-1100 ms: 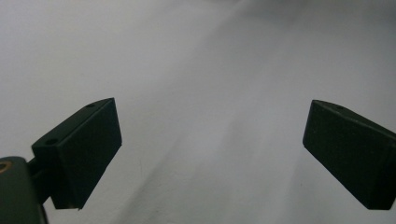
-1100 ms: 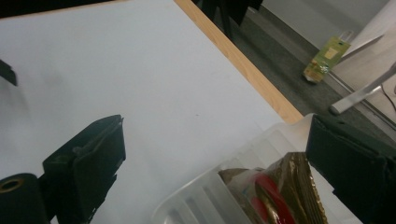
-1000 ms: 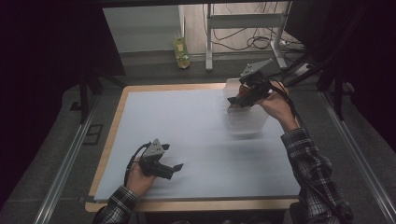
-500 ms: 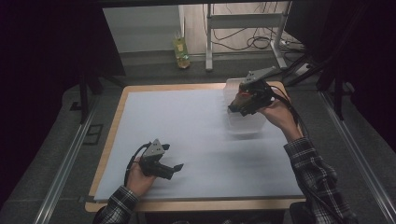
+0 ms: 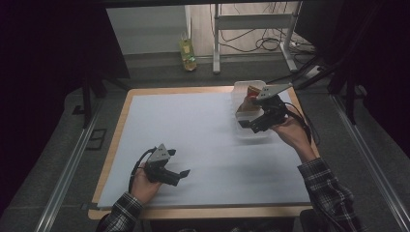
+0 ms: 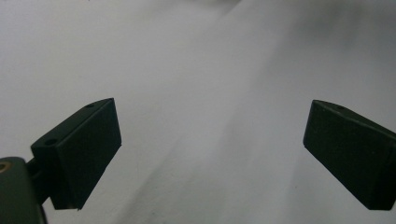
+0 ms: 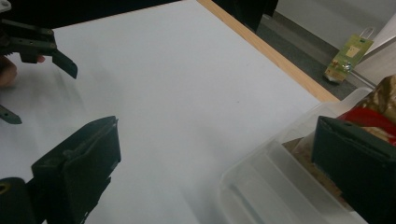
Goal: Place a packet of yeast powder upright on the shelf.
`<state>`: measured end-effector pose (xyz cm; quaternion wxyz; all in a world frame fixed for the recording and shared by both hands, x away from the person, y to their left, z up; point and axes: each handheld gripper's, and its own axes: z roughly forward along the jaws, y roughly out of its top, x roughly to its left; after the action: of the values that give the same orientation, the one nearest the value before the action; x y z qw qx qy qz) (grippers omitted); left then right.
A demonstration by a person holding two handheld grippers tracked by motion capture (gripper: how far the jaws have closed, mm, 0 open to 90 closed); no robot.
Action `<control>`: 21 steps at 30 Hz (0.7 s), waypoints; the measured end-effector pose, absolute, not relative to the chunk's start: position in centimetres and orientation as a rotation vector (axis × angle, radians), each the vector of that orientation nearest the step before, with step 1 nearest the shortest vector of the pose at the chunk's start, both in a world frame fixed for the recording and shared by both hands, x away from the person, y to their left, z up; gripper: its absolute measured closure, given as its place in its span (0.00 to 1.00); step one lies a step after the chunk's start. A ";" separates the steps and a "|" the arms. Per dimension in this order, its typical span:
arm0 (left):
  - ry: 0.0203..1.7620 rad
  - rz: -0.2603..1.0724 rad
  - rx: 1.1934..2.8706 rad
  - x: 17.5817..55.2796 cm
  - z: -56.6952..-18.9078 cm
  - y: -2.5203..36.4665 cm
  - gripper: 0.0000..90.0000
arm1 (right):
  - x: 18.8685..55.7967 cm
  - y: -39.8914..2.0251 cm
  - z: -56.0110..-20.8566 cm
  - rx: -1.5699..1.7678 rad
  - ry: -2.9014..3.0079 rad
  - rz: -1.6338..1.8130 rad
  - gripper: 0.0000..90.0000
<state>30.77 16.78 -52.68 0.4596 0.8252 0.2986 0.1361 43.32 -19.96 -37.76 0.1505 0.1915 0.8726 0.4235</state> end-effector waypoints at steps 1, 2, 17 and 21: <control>0.735 0.334 2.032 30.8 -52.7 16.8 0.05 | 43.1 -20.0 -37.9 0.543 2.510 1.217 0.02; 0.735 0.334 2.032 30.8 -52.7 16.8 0.05 | 42.8 -20.0 -38.0 0.541 2.513 1.215 0.02; 0.734 0.334 2.031 30.8 -52.7 16.8 0.05 | 39.9 -20.2 -40.4 0.541 2.533 1.225 0.02; 0.733 0.334 2.032 30.8 -52.7 16.8 0.05 | 39.1 -20.2 -41.3 0.541 2.548 1.226 0.01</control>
<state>30.75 16.78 -52.69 0.4598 0.8256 0.2977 0.1355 39.12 -20.15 -41.30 0.1312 0.1862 0.8774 0.4222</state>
